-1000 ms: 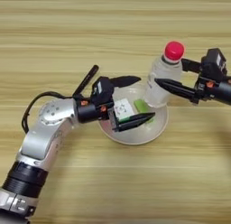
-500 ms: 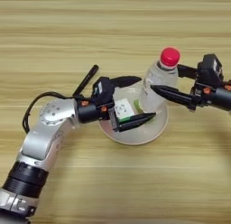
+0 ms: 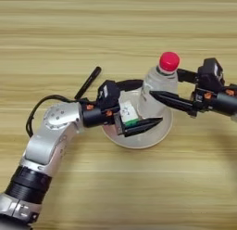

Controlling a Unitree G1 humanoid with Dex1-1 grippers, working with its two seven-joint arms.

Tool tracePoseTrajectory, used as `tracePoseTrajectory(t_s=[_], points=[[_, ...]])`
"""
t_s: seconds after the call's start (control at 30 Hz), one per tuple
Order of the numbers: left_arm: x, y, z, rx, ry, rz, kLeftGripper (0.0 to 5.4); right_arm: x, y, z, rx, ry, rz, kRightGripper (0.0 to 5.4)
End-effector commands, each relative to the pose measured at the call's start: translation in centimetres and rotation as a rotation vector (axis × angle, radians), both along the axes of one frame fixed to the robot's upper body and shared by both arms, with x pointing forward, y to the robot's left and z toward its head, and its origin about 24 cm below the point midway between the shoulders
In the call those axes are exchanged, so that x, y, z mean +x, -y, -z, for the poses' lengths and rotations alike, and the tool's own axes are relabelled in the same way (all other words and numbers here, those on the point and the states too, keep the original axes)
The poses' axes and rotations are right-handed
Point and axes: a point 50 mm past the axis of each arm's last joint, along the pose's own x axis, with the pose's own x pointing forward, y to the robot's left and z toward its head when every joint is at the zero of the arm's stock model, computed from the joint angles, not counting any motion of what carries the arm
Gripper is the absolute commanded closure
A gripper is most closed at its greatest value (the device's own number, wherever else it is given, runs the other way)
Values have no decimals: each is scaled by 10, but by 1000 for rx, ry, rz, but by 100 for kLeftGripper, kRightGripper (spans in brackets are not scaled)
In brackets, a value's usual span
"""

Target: Move the objects on the table

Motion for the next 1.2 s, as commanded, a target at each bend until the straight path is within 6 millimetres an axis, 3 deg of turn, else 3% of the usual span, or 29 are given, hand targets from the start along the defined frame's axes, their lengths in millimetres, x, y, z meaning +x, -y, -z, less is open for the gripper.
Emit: tracePoseTrajectory(t_s=[0.03,0.1,0.9,1.2], points=[[-3,4,0,-2,21,10,0,-2,-4,-9,25,36,-23,228],[-3,4,1,-2,14,10,0,-2,-4,-8,25,36,-24,228],[-2,5,2,-6,11,-5,212,-3,-7,-9,26,38,-39,228],[-2,5,2,-7,13,-10,231,-3,-7,-9,33,33,-42,228]])
